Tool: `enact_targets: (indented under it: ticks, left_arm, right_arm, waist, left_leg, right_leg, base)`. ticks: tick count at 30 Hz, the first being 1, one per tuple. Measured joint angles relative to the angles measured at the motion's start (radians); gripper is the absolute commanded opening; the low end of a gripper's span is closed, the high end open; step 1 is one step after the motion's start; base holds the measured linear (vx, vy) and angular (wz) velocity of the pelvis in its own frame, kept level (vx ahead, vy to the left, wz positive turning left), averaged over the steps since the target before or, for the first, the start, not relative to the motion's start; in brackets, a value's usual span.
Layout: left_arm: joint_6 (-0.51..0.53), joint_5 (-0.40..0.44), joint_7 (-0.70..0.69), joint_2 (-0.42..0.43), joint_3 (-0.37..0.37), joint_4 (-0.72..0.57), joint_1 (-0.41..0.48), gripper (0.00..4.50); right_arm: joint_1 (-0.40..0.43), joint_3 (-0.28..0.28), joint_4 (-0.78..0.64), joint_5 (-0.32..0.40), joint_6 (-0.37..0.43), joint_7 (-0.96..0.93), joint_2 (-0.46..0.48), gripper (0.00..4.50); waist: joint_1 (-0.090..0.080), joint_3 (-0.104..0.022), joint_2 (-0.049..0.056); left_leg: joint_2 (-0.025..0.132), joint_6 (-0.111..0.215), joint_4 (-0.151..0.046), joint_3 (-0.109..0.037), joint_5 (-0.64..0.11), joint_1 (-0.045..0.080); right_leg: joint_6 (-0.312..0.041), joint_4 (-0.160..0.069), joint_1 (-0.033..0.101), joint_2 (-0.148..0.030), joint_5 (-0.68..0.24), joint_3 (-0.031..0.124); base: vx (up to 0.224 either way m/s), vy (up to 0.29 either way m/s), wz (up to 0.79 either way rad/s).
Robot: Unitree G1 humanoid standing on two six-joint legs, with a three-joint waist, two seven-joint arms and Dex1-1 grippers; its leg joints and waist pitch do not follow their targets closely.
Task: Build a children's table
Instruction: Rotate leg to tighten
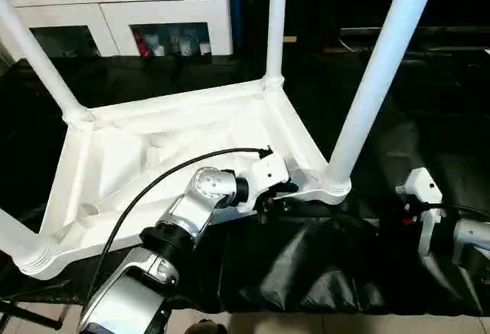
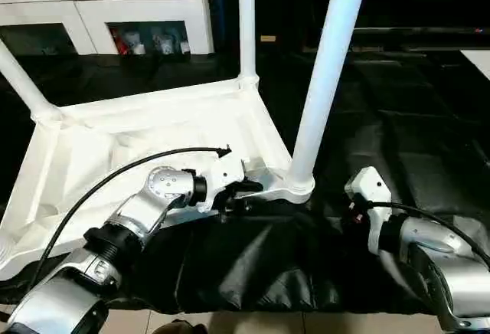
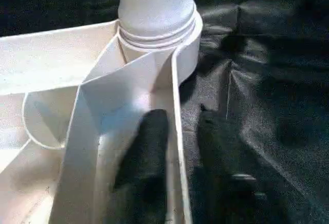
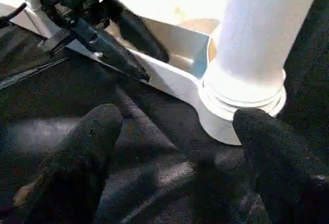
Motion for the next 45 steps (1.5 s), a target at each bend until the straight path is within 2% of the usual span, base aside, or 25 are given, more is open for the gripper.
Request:
enact_targets:
  ticks: [1, 2, 3, 4, 6, 9, 12, 16, 19, 23, 27, 35, 37, 39, 44, 45]
  left_arm:
    - [0.003, 0.004, 0.0, 0.0, 0.0, 0.005, -0.004, 1.12]
    - [0.009, 0.009, 0.001, 0.0, -0.001, 0.01, -0.011, 0.79]
    - [0.013, 0.012, 0.001, 0.001, -0.001, 0.012, -0.013, 0.64]
    - [0.02, 0.012, 0.001, 0.002, -0.001, 0.015, -0.016, 0.72]
    - [0.031, 0.011, -0.001, 0.003, 0.0, 0.017, -0.018, 0.32]
    - [0.042, 0.009, -0.01, 0.011, 0.001, 0.018, -0.02, 0.09]
    - [0.046, -0.001, -0.013, 0.012, 0.002, 0.022, -0.021, 0.05]
    - [0.045, -0.014, -0.051, 0.018, 0.003, 0.025, -0.021, 0.0]
    - [0.044, -0.016, -0.067, 0.019, 0.003, 0.025, -0.021, 0.0]
    - [0.032, -0.027, -0.104, 0.035, 0.002, 0.022, -0.013, 0.0]
    - [0.005, -0.036, -0.163, 0.049, -0.009, 0.004, 0.003, 0.0]
    - [-0.006, -0.046, -0.193, 0.071, -0.014, -0.006, 0.013, 0.0]
    - [-0.006, -0.047, -0.193, 0.076, -0.012, -0.006, 0.013, 0.0]
    - [-0.006, -0.047, -0.193, 0.079, -0.008, -0.006, 0.015, 0.0]
    - [-0.005, -0.05, -0.194, 0.083, -0.007, -0.006, 0.017, 0.0]
    - [-0.004, -0.052, -0.194, 0.085, -0.007, -0.007, 0.017, 0.0]
  right_arm:
    - [-0.004, 0.0, 0.002, 0.0, -0.003, 0.0, 0.0, 3.92]
    - [-0.008, 0.001, 0.005, 0.0, -0.009, -0.001, 0.0, 3.92]
    - [-0.01, 0.001, 0.006, 0.0, -0.01, -0.001, 0.0, 3.92]
    - [-0.01, 0.002, 0.006, 0.0, -0.01, -0.001, 0.0, 3.92]
    - [-0.01, 0.004, 0.006, 0.0, -0.011, -0.001, 0.0, 3.92]
    - [-0.021, 0.004, 0.01, -0.006, -0.019, -0.008, 0.0, 3.92]
    - [-0.042, 0.005, 0.026, -0.014, -0.037, -0.024, 0.003, 3.92]
    - [-0.075, 0.013, 0.07, -0.037, -0.042, -0.051, 0.025, 4.35]
    - [-0.078, 0.018, 0.08, -0.048, -0.05, -0.061, 0.03, 4.44]
    - [-0.146, 0.088, 0.134, -0.132, -0.09, -0.098, 0.035, 4.44]
    - [-0.163, 0.131, 0.166, -0.161, -0.122, -0.104, 0.057, 4.44]
    - [-0.22, 0.158, 0.244, -0.171, -0.164, -0.092, 0.095, 3.78]
    - [-0.223, 0.163, 0.249, -0.17, -0.168, -0.089, 0.1, 3.73]
    - [-0.234, 0.168, 0.268, -0.17, -0.176, -0.08, 0.103, 3.4]
    - [-0.24, 0.174, 0.283, -0.168, -0.191, -0.062, 0.109, 3.17]
    - [-0.24, 0.175, 0.284, -0.168, -0.192, -0.06, 0.11, 2.98]
  waist:
    - [0.0, 0.0, 0.0]
    - [0.0, 0.0, 0.0]
    - [0.0, 0.0, 0.0]
    - [0.0, 0.0, 0.0]
    - [0.0, 0.0, 0.0]
    - [-0.002, 0.0, 0.0]
    - [-0.001, -0.001, 0.0]
    - [0.0, -0.001, 0.0]
    - [0.003, -0.002, 0.001]
    - [-0.001, -0.004, 0.004]
    - [0.008, -0.005, 0.006]
    - [0.001, -0.005, 0.006]
    - [0.0, -0.005, 0.006]
    - [-0.002, -0.004, 0.006]
    - [-0.005, -0.004, 0.004]
    - [-0.005, -0.004, 0.004]
  left_leg:
    - [0.0, 0.0, 0.001, 0.0, 0.0, 0.0]
    - [0.0, -0.002, 0.001, 0.0, -0.001, 0.001]
    - [0.0, -0.002, 0.001, -0.001, -0.001, 0.001]
    - [0.0, -0.002, 0.001, -0.001, -0.001, 0.001]
    - [0.0, -0.002, 0.001, -0.001, -0.001, 0.001]
    - [0.0, -0.002, 0.002, -0.001, -0.001, 0.001]
    - [0.0, -0.002, 0.002, -0.001, -0.001, 0.001]
    - [0.0, -0.002, 0.002, -0.001, -0.001, 0.001]
    - [0.0, -0.002, 0.002, -0.001, -0.001, 0.001]
    - [0.0, -0.002, 0.003, -0.001, -0.001, 0.001]
    - [0.0, -0.002, 0.003, -0.001, -0.001, 0.0]
    - [0.0, -0.002, 0.005, -0.001, -0.001, 0.0]
    - [0.0, -0.002, 0.005, -0.001, -0.001, 0.0]
    - [0.0, -0.002, 0.005, -0.001, -0.001, 0.0]
    - [0.001, -0.002, 0.005, -0.001, -0.001, 0.0]
    - [0.001, -0.002, 0.005, -0.001, -0.001, 0.001]
  right_leg:
    - [0.0, 0.001, 0.0, 0.0, 0.0, 0.0]
    - [0.0, 0.003, 0.0, 0.0, 0.0, 0.0]
    - [0.0, 0.003, 0.0, 0.0, 0.0, 0.0]
    - [0.0, 0.004, 0.0, 0.0, 0.0, 0.0]
    - [0.0, 0.004, 0.0, 0.0, 0.0, 0.0]
    - [0.0, 0.004, 0.0, 0.0, 0.0, 0.0]
    - [-0.001, 0.004, 0.0, 0.0, 0.001, 0.0]
    - [-0.001, 0.005, 0.0, 0.0, 0.001, 0.0]
    - [-0.001, 0.005, 0.0, 0.0, 0.001, 0.0]
    - [-0.001, 0.005, 0.0, 0.0, 0.001, 0.0]
    - [-0.001, 0.005, 0.001, 0.0, 0.001, -0.001]
    - [-0.002, 0.006, 0.001, -0.001, 0.002, 0.0]
    - [-0.002, 0.007, 0.001, -0.001, 0.002, 0.0]
    - [-0.002, 0.007, 0.001, -0.001, 0.002, 0.0]
    - [-0.002, 0.007, 0.001, -0.001, 0.002, 0.0]
    - [-0.002, 0.007, 0.001, -0.001, 0.002, 0.0]
  base:
    - [0.0, 0.0, 0.0]
    - [0.0, 0.0, 0.0]
    - [0.0, 0.0, 0.0]
    - [0.0, 0.0, 0.0]
    - [0.0, 0.0, 0.0]
    - [0.0, 0.0, 0.0]
    - [0.0, 0.0, 0.0]
    - [0.0, 0.0, 0.0]
    - [0.0, 0.0, 0.0]
    - [0.0, 0.0, 0.0]
    - [0.0, 0.0, 0.0]
    - [0.0, 0.0, 0.0]
    - [0.0, 0.0, 0.0]
    - [0.0, 0.0, 0.0]
    - [0.0, 0.0, 0.0]
    - [0.0, 0.0, 0.0]
